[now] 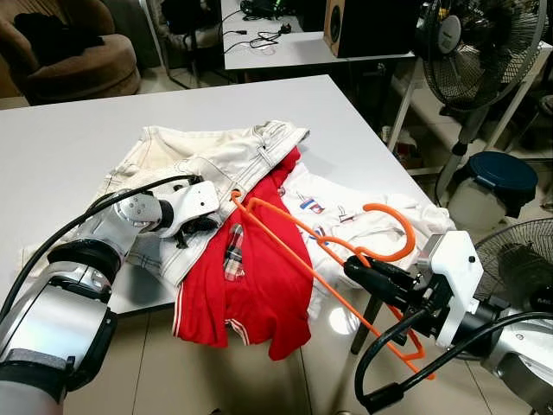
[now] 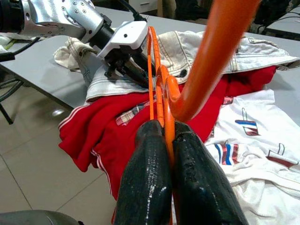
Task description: Hang hanger
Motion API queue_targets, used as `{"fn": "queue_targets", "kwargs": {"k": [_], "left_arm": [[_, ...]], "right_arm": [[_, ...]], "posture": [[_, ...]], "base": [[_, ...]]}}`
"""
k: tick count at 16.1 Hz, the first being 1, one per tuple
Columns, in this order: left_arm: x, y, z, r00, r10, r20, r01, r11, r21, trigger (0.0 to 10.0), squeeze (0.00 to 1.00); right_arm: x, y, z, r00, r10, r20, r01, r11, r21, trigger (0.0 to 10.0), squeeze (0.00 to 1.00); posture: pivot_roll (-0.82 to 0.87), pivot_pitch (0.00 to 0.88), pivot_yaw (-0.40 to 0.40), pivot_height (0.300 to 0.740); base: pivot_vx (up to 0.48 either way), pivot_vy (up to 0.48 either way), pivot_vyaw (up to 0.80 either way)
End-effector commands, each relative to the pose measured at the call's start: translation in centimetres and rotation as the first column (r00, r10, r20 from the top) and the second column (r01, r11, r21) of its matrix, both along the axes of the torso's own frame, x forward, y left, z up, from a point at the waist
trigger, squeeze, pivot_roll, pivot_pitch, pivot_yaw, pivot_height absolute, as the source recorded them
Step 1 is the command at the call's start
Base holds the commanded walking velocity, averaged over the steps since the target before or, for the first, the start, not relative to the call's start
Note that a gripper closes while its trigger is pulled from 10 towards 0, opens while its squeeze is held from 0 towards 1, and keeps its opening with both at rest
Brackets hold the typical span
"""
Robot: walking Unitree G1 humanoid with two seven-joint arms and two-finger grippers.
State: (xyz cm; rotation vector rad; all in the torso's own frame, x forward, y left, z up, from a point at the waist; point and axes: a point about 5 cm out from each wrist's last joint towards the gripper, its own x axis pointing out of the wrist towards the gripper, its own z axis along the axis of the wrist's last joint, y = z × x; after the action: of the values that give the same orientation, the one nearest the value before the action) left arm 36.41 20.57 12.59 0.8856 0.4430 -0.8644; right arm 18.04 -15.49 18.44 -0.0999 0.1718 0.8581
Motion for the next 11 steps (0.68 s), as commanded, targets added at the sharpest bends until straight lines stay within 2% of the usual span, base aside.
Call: {"fn": "queue_targets", "kwargs": {"k": [1,11], "left_arm": [[0.11,-0.05,0.17,1.0,-0.006,0.006,0.006,1.0,0.013,0.0,0.0],[0.39,-0.07,0.45,0.997,0.009,0.073,-0.011,1.0,0.023,0.0,0.0]], "right_arm": [[0.06,0.07,0.5,1.0,0.008,0.021,-0.008,1.0,0.007,10.0,0.0],[0.05,0.29,0.47,1.0,0.006,0.023,-0.006,1.0,0.01,10.0,0.0]], "posture": [[-0.26,0.0,0.065,0.74],[-0.25,0.0,0.061,0.74]], "base": [[0.0,0.0,0.0],[0.0,0.0,0.0]]}}
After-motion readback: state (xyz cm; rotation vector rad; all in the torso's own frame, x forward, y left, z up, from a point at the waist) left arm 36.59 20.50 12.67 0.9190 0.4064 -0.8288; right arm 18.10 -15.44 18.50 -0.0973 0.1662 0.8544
